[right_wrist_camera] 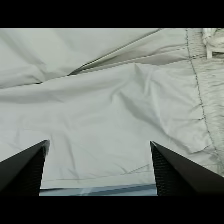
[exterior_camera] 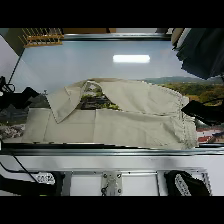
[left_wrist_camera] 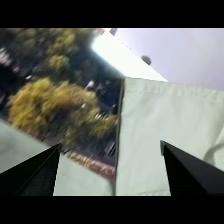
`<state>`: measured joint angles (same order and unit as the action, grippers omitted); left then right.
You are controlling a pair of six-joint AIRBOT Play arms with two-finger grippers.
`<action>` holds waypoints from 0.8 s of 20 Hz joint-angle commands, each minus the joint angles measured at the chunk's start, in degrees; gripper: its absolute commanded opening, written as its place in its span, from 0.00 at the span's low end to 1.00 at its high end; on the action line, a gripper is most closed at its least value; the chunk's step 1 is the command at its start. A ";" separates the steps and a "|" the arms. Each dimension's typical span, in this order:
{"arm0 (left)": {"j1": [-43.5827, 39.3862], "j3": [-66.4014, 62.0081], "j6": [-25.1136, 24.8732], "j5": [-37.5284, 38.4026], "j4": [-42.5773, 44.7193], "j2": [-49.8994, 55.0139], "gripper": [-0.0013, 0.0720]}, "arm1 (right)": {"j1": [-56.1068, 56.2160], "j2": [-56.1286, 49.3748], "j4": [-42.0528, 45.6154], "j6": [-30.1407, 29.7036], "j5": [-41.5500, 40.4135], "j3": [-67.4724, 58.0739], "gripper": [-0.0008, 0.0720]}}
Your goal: Fold the clothes and pants, and hang the long-sleeved shirts on hangers.
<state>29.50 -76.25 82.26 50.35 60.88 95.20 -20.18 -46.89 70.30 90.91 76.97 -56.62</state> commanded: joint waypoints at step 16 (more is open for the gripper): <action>-9.11 -32.06 1.07 17.51 4.13 20.39 0.02 | 0.04 -0.02 -0.57 1.53 0.02 -0.04 0.97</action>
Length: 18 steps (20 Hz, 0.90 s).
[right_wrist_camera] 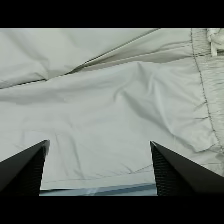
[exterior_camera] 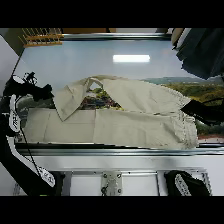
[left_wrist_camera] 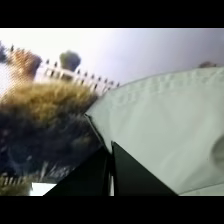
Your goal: Fold the clothes and pants, and hang the long-sleeved shirts on hangers.
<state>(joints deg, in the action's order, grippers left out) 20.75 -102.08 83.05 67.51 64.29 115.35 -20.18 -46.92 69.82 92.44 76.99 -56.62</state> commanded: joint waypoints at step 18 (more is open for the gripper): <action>1.40 -13.86 -1.01 -21.86 12.74 -3.21 0.98 | 0.04 0.00 -0.28 0.63 -0.72 3.26 0.97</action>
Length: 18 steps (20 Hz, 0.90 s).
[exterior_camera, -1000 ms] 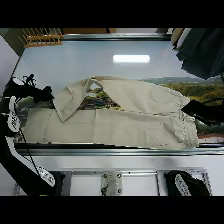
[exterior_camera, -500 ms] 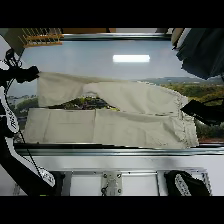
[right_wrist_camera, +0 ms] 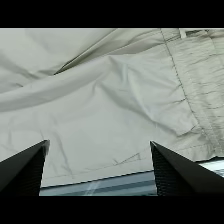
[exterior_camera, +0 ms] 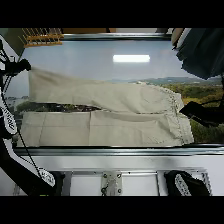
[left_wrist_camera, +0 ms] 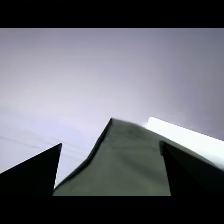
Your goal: Fold the clothes and pants, and hang the long-sleeved shirts on hangers.
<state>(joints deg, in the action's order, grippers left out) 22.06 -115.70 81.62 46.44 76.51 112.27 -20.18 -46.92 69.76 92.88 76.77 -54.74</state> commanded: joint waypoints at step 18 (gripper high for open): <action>20.00 66.90 6.75 15.52 0.52 -47.87 0.98 | 0.04 1.29 -3.19 0.13 -1.70 1.64 0.97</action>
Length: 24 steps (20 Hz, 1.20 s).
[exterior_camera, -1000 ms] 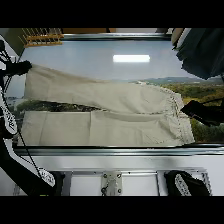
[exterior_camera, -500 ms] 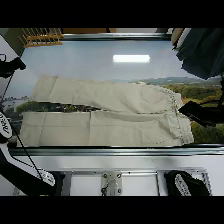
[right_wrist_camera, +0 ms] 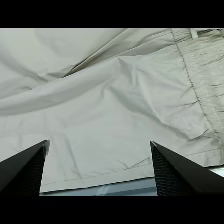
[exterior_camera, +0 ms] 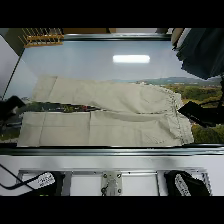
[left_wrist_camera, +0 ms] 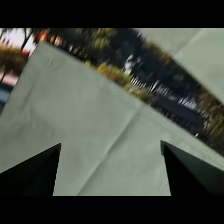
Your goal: Fold the clothes and pants, and hang the long-sleeved shirts on hangers.
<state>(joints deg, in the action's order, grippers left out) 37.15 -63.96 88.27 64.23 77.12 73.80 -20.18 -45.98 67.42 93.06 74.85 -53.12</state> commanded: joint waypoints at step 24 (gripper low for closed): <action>14.23 36.70 -1.44 -21.68 -12.70 -11.28 0.93 | 0.02 0.48 -8.59 -0.20 1.73 0.02 0.97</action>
<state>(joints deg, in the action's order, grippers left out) 51.94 -27.33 88.47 44.82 67.72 61.91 -20.18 -45.54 59.99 92.84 76.55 -53.12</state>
